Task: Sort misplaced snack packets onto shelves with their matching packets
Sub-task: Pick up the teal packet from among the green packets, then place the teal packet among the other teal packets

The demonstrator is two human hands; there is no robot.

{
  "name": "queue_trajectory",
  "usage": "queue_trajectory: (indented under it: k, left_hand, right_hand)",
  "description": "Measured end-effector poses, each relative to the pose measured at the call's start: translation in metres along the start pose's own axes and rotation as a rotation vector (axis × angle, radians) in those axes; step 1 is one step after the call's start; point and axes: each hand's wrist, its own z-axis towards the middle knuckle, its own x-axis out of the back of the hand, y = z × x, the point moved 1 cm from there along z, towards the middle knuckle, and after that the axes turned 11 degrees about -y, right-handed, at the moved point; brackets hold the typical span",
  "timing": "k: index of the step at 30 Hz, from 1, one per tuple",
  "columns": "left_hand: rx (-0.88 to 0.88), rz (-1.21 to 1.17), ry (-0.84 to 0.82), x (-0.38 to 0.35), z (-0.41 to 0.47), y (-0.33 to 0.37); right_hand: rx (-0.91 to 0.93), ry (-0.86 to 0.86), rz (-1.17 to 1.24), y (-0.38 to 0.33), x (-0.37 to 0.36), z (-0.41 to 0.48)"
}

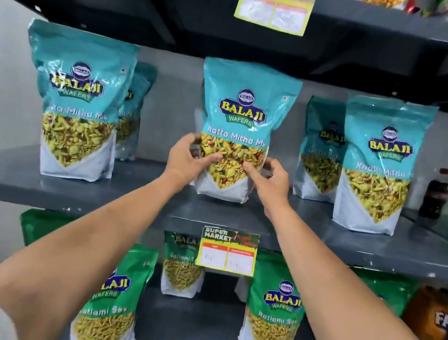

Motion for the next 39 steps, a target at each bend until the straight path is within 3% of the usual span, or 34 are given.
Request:
queue_trajectory:
  k: [12, 15, 18, 20, 23, 27, 31, 34, 39]
  left_hand:
    - [0.064, -0.014, -0.039, -0.006, 0.004, -0.024]
    - [0.055, -0.024, 0.044, -0.002, -0.005, -0.019]
    - [-0.029, -0.097, 0.191, 0.005, -0.025, -0.008]
    - [-0.123, -0.088, 0.289, 0.011, -0.045, 0.001]
    - [-0.187, -0.08, 0.398, 0.017, -0.084, 0.002]
    - [-0.139, -0.115, 0.365, 0.022, -0.142, -0.031]
    - [0.063, -0.023, 0.283, 0.028, -0.214, -0.097]
    - [0.299, 0.06, 0.227, 0.036, -0.28, -0.171]
    - [0.629, 0.206, 0.132, 0.059, -0.341, -0.249]
  right_hand:
    - [0.005, -0.096, -0.146, 0.028, -0.004, 0.013]
    - [0.019, 0.028, -0.203, 0.02, -0.005, 0.007]
    - [0.184, 0.212, -0.192, 0.002, -0.003, -0.009]
    - [0.285, 0.236, -0.189, -0.011, -0.006, -0.03]
    - [0.409, 0.114, -0.195, -0.027, -0.023, -0.071]
    - [0.44, -0.174, -0.238, -0.015, -0.063, -0.127]
    - [0.265, -0.334, -0.363, 0.047, -0.108, -0.181]
    - [-0.049, -0.452, -0.493, 0.123, -0.14, -0.232]
    - [-0.471, -0.597, -0.418, 0.193, -0.186, -0.284]
